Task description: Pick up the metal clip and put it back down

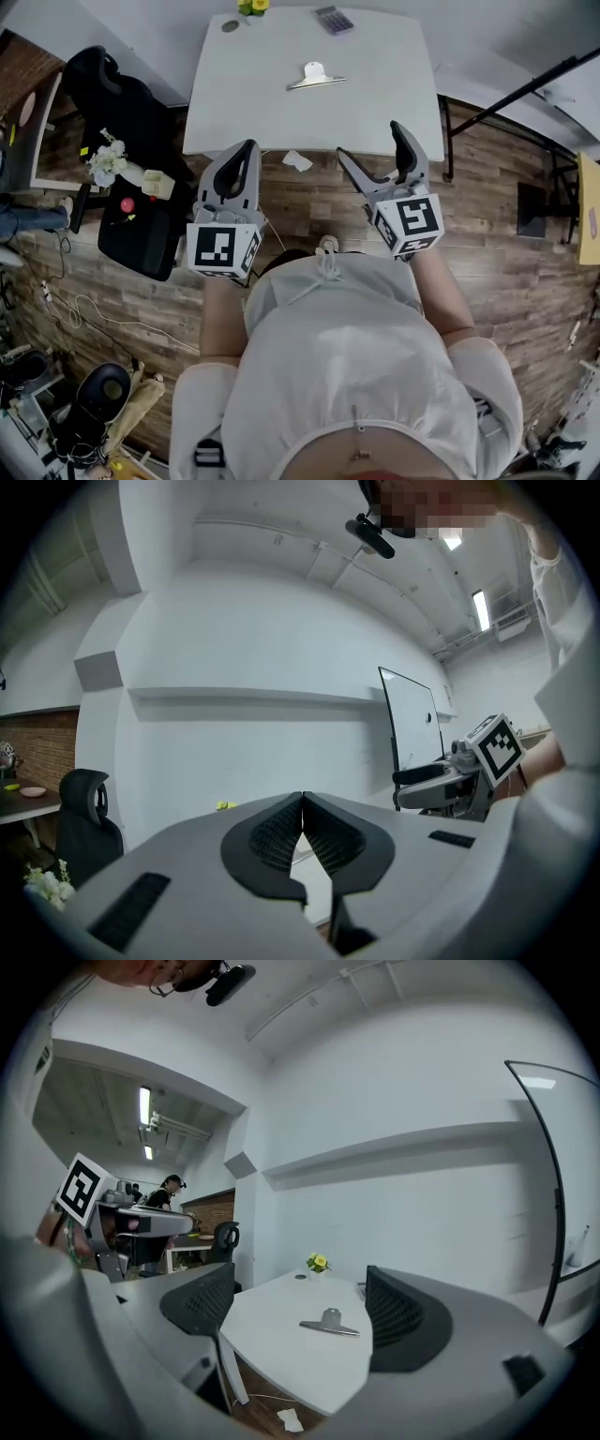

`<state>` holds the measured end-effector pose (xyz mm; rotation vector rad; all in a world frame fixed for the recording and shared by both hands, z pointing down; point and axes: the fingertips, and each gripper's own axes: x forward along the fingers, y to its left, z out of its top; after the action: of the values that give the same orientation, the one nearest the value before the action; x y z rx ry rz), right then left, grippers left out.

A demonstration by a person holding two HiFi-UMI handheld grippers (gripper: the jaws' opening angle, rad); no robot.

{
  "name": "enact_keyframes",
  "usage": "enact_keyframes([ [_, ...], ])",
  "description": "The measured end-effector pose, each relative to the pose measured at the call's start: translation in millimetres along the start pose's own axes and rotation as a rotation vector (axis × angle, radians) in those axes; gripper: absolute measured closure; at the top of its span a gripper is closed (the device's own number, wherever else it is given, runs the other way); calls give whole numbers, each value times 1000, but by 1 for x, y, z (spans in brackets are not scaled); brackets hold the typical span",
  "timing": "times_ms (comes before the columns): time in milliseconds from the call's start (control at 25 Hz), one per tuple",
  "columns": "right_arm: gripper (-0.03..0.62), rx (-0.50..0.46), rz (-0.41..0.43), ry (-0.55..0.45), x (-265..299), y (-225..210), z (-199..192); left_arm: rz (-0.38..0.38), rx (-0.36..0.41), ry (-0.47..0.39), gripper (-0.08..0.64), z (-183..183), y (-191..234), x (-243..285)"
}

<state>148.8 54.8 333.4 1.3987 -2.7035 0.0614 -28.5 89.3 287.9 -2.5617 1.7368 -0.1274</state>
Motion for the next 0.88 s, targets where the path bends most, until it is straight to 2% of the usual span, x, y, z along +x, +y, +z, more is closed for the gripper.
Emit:
enact_keyframes([
  [200, 155, 13, 19, 39, 36, -26, -11, 3, -18, 34, 541, -13, 10, 37],
  [440, 156, 36, 15, 115, 94, -53, -30, -1, -42, 55, 541, -30, 43, 94],
  [640, 160, 82, -24, 219, 153, -70, -56, -50, -60, 66, 541, -45, 78, 149],
  [880, 159, 90, -44, 350, 232, -82, -97, -134, -68, 90, 541, -70, 115, 216],
])
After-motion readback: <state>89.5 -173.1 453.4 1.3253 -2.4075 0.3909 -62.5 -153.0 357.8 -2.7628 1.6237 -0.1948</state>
